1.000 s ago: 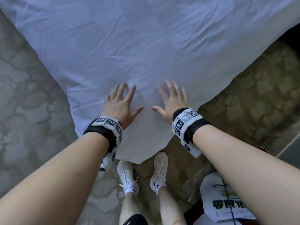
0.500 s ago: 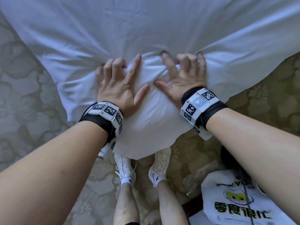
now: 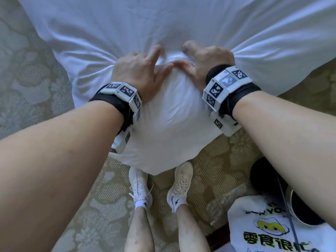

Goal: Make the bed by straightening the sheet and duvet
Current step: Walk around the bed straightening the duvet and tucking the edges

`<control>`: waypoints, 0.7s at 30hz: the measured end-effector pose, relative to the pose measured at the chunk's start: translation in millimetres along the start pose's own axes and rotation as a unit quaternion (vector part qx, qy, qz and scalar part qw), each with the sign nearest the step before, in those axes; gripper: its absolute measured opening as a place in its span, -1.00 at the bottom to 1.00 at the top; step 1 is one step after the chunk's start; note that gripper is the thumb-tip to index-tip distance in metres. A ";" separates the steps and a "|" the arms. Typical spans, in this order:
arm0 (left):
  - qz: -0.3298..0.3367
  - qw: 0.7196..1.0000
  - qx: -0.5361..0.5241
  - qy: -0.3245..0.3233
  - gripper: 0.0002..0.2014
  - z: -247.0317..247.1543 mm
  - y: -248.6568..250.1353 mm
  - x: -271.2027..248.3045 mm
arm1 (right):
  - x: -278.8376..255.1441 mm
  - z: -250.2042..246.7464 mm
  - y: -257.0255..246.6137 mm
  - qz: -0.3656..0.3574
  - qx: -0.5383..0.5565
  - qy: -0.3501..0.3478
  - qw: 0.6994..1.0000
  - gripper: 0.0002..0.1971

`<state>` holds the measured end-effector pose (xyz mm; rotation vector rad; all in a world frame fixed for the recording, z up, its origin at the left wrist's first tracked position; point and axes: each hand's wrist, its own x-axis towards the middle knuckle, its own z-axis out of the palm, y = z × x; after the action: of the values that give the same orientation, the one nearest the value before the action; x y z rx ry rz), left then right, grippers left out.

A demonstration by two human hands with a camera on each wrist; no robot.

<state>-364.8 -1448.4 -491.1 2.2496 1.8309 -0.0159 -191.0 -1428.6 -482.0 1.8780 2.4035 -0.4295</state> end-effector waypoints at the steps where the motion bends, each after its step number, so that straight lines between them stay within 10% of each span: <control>1: -0.002 1.000 -0.001 0.001 -0.48 -2.0 0.3 -0.8 | -3.0 -3.4 -1.6 0.007 -0.001 -0.010 1.000 -0.42; 16: -0.058 0.996 -0.054 -0.032 -0.52 -55.2 15.2 -58.1 | -68.7 -48.3 -14.5 0.039 0.153 0.022 0.987 -0.41; 21: -0.039 0.996 -0.007 -0.086 -0.49 -20.6 14.3 -50.3 | -52.7 -28.0 -20.9 0.060 0.060 -0.111 0.990 -0.47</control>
<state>-364.7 -1495.6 -460.5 2.0954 1.8191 -0.2030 -194.2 -1475.7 -439.9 1.8958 2.1542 -0.7463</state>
